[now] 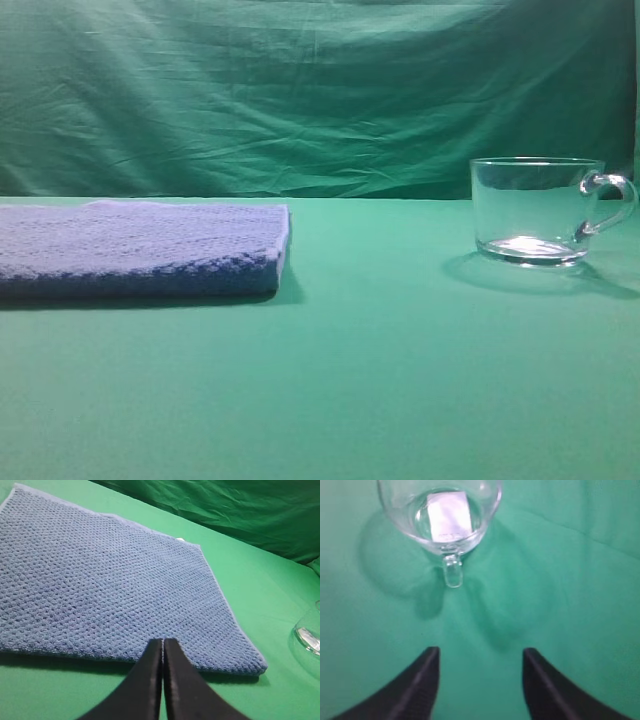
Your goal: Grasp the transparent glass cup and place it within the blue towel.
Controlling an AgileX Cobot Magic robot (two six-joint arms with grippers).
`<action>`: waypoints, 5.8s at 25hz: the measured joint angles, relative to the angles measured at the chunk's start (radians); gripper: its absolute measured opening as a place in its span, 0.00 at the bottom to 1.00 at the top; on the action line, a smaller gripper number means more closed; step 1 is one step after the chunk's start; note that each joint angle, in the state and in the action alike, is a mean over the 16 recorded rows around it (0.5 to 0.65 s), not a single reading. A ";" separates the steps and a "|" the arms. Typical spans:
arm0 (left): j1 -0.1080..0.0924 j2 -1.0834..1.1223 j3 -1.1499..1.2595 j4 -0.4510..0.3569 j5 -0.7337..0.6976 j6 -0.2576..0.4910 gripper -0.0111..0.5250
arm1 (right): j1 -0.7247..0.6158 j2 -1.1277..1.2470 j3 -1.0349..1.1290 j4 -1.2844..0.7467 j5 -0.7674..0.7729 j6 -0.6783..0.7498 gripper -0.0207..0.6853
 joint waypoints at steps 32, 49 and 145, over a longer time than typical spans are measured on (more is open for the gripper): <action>0.000 0.000 0.000 0.000 0.000 0.000 0.02 | 0.097 0.246 -0.317 0.077 -0.140 -0.119 0.17; 0.000 0.000 0.000 0.000 0.000 0.000 0.02 | 0.420 0.727 -1.051 0.097 0.017 -0.136 0.17; 0.000 0.000 0.000 0.000 0.000 0.000 0.02 | -0.167 -1.364 0.768 -0.223 -0.341 0.410 0.10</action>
